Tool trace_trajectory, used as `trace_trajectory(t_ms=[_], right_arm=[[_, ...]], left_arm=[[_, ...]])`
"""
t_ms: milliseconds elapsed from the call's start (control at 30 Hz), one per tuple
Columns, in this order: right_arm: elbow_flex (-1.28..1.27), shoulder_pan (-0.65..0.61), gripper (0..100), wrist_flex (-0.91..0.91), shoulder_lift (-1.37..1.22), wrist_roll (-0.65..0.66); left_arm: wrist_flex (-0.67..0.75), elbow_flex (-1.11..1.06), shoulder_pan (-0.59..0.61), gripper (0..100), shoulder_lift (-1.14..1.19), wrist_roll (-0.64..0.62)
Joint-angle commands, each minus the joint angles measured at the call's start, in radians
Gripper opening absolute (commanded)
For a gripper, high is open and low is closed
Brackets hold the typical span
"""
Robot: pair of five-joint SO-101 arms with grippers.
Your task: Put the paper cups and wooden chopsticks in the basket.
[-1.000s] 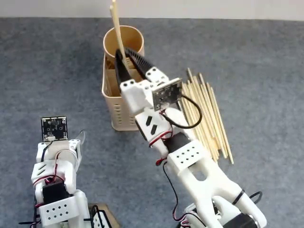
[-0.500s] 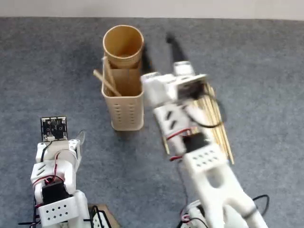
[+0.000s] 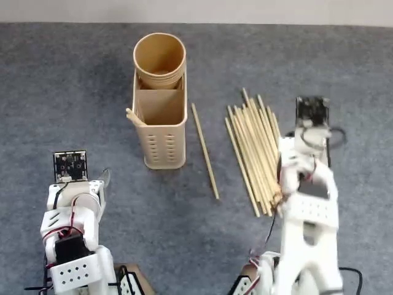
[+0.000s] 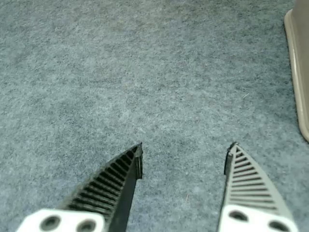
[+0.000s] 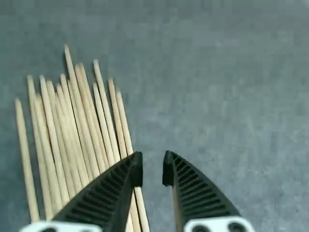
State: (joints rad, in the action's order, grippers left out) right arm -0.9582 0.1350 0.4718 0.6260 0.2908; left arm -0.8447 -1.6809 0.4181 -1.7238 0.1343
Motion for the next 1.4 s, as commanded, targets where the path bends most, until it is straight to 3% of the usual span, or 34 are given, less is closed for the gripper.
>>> trace_trajectory(t_ms=[0,300,800,1000,1067,1200,1367], right_arm=[[0.315,-0.048,8.8,0.251,-0.257,0.086],[0.621,-0.056,8.8,0.308,-0.759,0.173],[0.648,-0.05,8.8,0.275,-0.99,0.262],[0.684,-0.042,1.1,0.282,-1.02,0.279],[0.719,-0.018,0.3,0.291,-1.003,0.213],[0.823,0.027,0.5,0.295,-0.825,-0.051],[0.862,-0.051,0.5,0.291,-0.461,-0.25]], left_arm=[[-0.005,-0.021,-0.016,28,0.008,0.014],[-0.023,-0.021,-0.015,28,0.007,0.014],[-0.023,-0.021,-0.015,28,0.007,0.014],[-0.023,-0.021,-0.015,28,0.007,0.014],[-0.023,-0.021,-0.015,28,0.007,0.014],[-0.023,-0.021,-0.015,28,0.007,0.014],[-0.023,-0.021,-0.015,28,0.007,0.014]])
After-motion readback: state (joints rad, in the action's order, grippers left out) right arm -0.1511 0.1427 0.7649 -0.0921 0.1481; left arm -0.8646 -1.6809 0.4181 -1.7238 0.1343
